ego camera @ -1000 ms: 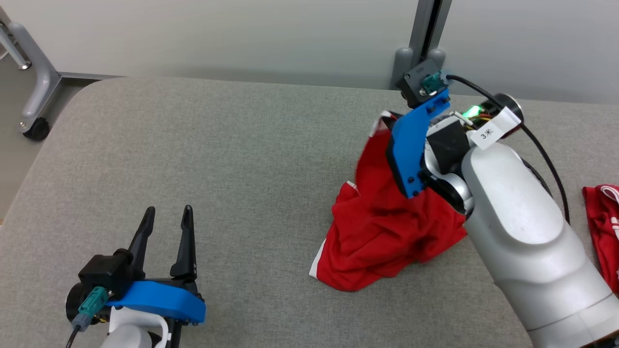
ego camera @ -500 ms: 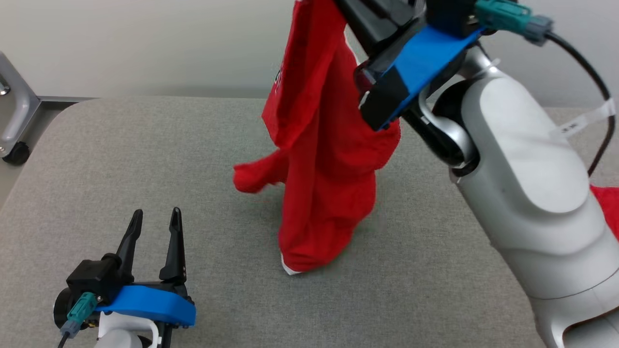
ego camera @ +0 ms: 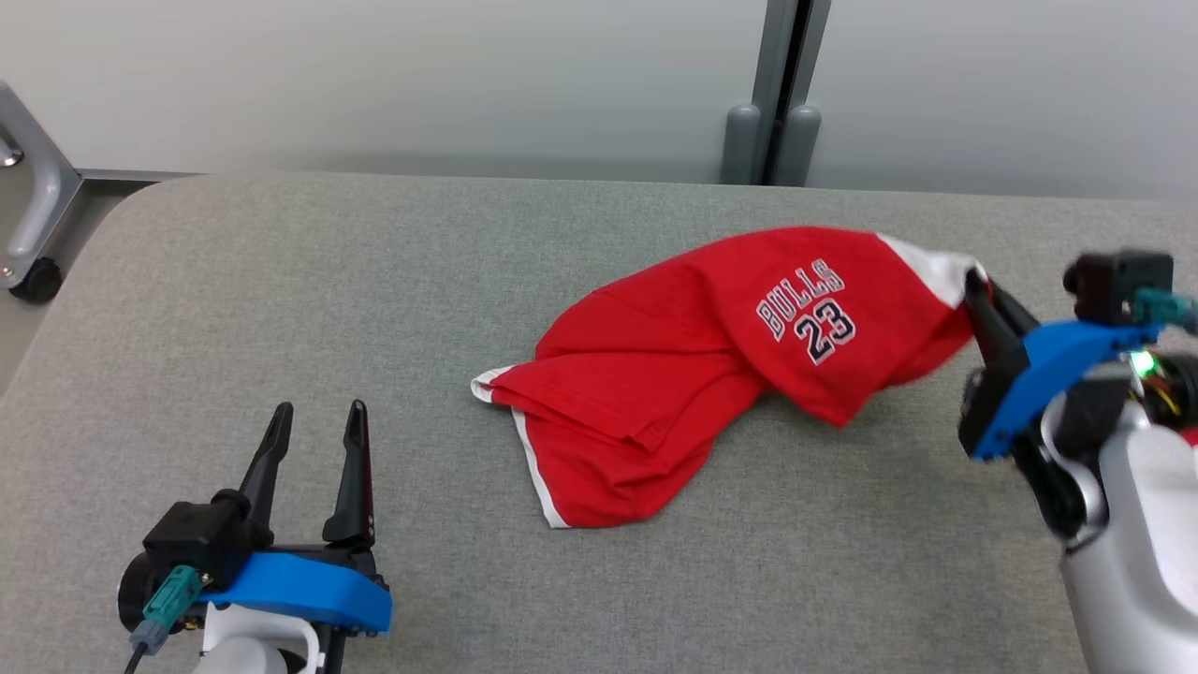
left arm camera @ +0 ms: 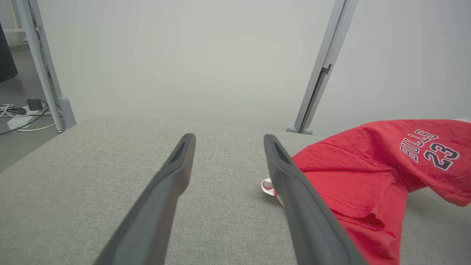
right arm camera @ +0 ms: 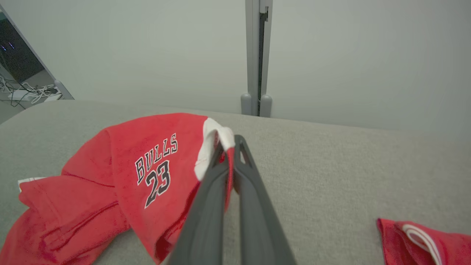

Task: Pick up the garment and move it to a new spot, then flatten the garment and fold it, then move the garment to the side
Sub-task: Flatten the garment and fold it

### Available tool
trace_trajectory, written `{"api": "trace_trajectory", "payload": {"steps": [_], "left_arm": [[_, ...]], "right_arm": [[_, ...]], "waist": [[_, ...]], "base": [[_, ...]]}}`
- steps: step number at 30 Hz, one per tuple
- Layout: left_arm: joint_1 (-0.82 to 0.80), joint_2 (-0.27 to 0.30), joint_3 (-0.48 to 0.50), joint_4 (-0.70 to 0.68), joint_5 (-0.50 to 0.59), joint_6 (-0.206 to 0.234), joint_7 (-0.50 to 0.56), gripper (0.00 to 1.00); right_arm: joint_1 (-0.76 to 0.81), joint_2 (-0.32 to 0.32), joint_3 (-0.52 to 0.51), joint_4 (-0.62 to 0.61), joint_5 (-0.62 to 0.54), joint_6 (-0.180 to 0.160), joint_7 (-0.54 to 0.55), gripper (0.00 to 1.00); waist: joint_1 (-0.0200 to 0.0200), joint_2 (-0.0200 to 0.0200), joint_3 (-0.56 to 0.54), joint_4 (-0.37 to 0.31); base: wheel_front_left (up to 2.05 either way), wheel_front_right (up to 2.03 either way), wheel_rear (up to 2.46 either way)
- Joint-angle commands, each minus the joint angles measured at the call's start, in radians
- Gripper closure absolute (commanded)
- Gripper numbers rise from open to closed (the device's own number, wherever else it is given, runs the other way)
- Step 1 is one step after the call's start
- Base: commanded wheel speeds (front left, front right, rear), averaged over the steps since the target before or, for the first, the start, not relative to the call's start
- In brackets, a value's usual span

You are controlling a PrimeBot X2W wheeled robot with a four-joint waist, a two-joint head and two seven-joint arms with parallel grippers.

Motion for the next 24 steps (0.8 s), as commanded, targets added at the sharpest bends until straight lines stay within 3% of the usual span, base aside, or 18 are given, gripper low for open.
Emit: {"api": "trace_trajectory", "payload": {"steps": [1,3,5,10,13,14,19,24], "left_arm": [[-0.007,0.002,0.008,0.001,0.005,-0.001,-0.004,0.0],[-0.003,0.002,0.014,0.001,0.004,0.001,-0.004,0.0],[0.002,0.003,0.017,0.001,0.005,0.003,-0.004,0.0],[0.004,0.004,0.025,0.001,0.006,0.002,-0.004,0.0],[0.001,0.001,0.024,0.004,0.008,-0.003,-0.004,0.0],[0.001,0.001,0.024,0.004,0.008,-0.003,-0.004,0.0],[-0.011,-0.004,0.014,0.006,0.015,-0.013,-0.004,0.0],[-0.019,-0.009,0.016,0.006,0.019,-0.016,-0.004,0.0]], "right_arm": [[0.076,0.012,-0.061,-0.001,-0.033,0.001,0.027,1.0],[0.16,0.033,-0.138,0.01,-0.071,0.001,0.09,1.0],[0.216,0.055,-0.189,-0.003,-0.112,0.001,0.157,0.0],[0.296,0.092,-0.251,-0.096,-0.159,0.0,0.284,0.0],[0.344,0.122,-0.242,-0.271,-0.173,0.001,0.394,0.0],[0.344,0.122,-0.242,-0.271,-0.173,0.001,0.394,0.0],[0.358,0.12,-0.077,-0.5,-0.138,0.001,0.397,0.0],[0.3,0.109,0.174,-0.475,-0.113,0.0,0.326,0.0]], "waist": [[0.0,0.0,0.003,0.0],[0.0,0.0,0.006,-0.004],[0.0,0.0,0.007,-0.009],[0.0,0.0,0.005,-0.025],[0.0,0.0,-0.007,-0.034],[0.0,0.0,-0.007,-0.034],[0.0,0.0,-0.008,-0.031],[0.0,0.0,0.009,-0.022]], "base": [[0.0,0.0,0.0],[0.0,0.0,0.0],[0.0,0.0,0.0],[0.0,0.0,0.0],[0.0,0.0,0.0],[0.0,0.0,0.0],[0.0,0.0,0.0],[0.0,0.0,0.0]]}}
